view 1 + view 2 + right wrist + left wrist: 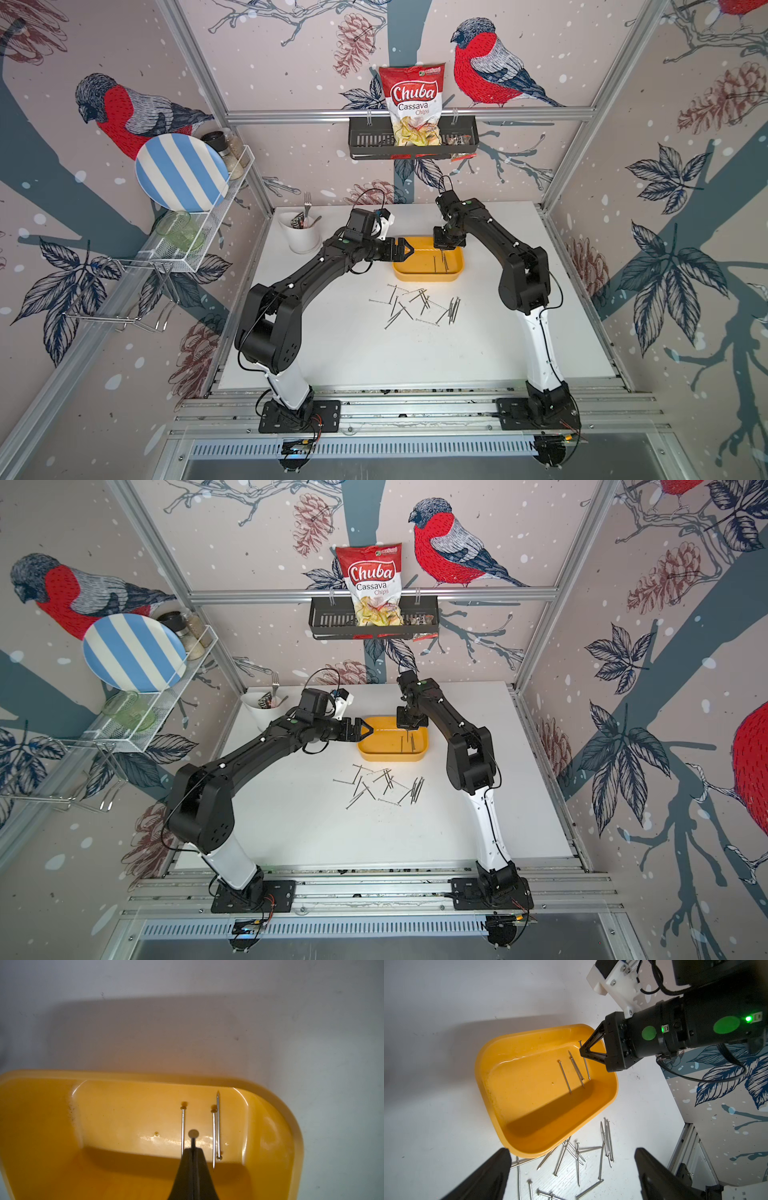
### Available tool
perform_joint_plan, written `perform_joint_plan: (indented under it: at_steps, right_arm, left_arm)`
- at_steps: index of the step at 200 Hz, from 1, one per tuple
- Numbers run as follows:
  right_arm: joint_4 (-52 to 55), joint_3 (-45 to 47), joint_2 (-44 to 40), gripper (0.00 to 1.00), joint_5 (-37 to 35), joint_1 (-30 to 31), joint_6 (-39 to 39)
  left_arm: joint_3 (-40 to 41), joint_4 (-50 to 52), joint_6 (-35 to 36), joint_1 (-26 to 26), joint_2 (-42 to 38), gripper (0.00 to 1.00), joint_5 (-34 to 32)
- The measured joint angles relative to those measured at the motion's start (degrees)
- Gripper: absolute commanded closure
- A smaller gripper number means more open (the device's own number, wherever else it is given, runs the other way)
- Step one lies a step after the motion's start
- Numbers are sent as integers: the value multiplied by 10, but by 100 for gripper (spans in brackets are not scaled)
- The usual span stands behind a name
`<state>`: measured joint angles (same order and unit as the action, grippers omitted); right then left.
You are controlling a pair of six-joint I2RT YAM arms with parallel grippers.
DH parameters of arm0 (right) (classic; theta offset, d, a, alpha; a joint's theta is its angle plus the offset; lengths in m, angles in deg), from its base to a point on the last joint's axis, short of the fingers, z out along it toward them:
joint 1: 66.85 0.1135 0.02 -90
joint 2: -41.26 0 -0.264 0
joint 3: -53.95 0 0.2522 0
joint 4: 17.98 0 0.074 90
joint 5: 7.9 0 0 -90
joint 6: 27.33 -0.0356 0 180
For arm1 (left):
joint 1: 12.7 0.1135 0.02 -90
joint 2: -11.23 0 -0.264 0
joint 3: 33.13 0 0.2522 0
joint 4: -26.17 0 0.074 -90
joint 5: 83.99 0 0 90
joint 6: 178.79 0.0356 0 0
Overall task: Put the nails on the desktop into the storage box
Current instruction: Place the nail in the storage box.
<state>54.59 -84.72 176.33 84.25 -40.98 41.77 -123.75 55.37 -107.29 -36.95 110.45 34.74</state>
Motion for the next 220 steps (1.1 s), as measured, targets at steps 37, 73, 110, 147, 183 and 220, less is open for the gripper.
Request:
perform_joint_plan:
  at_steps: [37, 73, 110, 147, 183, 220]
  right_arm:
    - [-10, 5, 20, 100, 0, 1, 2]
    - [-19, 14, 34, 100, 2, 5, 2]
    - [-24, 36, 36, 95, 2, 10, 2]
    - [-30, 39, 36, 81, 2, 14, 2]
    - [-28, 40, 28, 77, -3, 16, 1]
    - [-18, 24, -21, 75, -8, 26, -3]
  left_arm:
    - [-15, 11, 5, 0, 17, 5, 2]
    - [-20, 19, 9, 0, 24, 5, 7]
    - [-19, 23, 11, 0, 23, 5, 8]
    - [-12, 30, 17, 0, 17, 5, 9]
    - [6, 28, 19, 0, 6, 5, 11]
    - [26, 26, 18, -1, -10, 5, 11]
